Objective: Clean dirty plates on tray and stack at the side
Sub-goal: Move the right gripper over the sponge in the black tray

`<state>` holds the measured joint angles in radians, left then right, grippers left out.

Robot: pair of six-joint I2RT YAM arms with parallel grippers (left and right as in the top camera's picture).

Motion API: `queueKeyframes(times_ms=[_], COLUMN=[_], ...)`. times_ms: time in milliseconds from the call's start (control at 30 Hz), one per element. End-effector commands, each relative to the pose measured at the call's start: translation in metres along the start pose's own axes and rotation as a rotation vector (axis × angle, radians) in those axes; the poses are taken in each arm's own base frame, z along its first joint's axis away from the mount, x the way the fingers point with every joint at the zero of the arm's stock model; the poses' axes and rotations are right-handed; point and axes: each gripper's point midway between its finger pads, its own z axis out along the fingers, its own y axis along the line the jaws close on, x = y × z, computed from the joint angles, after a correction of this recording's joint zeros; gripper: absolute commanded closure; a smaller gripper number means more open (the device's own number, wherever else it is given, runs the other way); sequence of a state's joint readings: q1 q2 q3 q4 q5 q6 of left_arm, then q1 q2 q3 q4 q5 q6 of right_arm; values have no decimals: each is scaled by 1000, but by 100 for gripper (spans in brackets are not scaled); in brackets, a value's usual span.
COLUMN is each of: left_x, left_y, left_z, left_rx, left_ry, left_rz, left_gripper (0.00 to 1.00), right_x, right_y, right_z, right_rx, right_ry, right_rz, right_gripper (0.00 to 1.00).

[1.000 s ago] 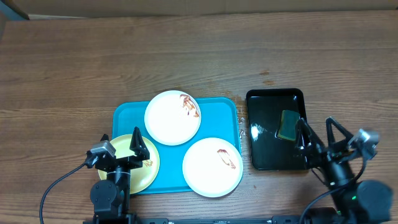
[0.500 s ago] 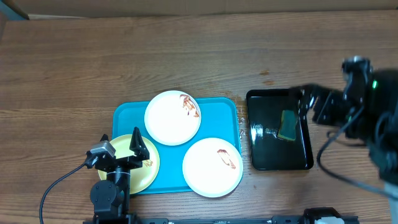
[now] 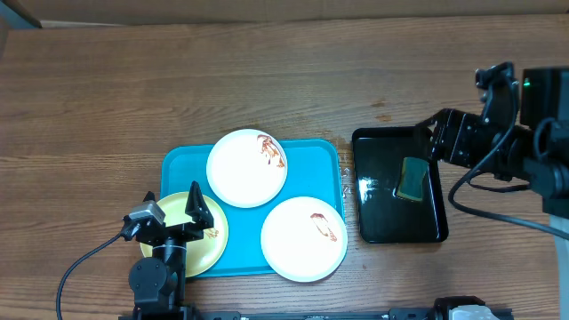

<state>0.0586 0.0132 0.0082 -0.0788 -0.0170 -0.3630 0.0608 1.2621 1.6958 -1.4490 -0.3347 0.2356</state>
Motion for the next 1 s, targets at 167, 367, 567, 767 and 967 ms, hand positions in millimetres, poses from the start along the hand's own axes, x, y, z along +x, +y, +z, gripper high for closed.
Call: queueKeyframes(times_ms=[167,367,567,767,967], left_x=[-1,-1,-4,-18,-68], left_y=[0,0,0,-9,-43], left_z=[0,0,0,-2,-26], left_rx=[1,1,-3,33,118], left_ry=[-7,-7,-22,-70,-42], left_rz=[20,20,19,-8,-7], left_gripper=[0,0,0,0,0], right_x=[30,52,55,54,64], right_y=[-30,-36,-50,-55,-59], right_z=[37,67,89,95,92], right_rx=[143,150,197,217,233], right_ry=[120,195,185,179,222], right_rz=[27,16,9,6,22], right_gripper=[36,37,38,37,36])
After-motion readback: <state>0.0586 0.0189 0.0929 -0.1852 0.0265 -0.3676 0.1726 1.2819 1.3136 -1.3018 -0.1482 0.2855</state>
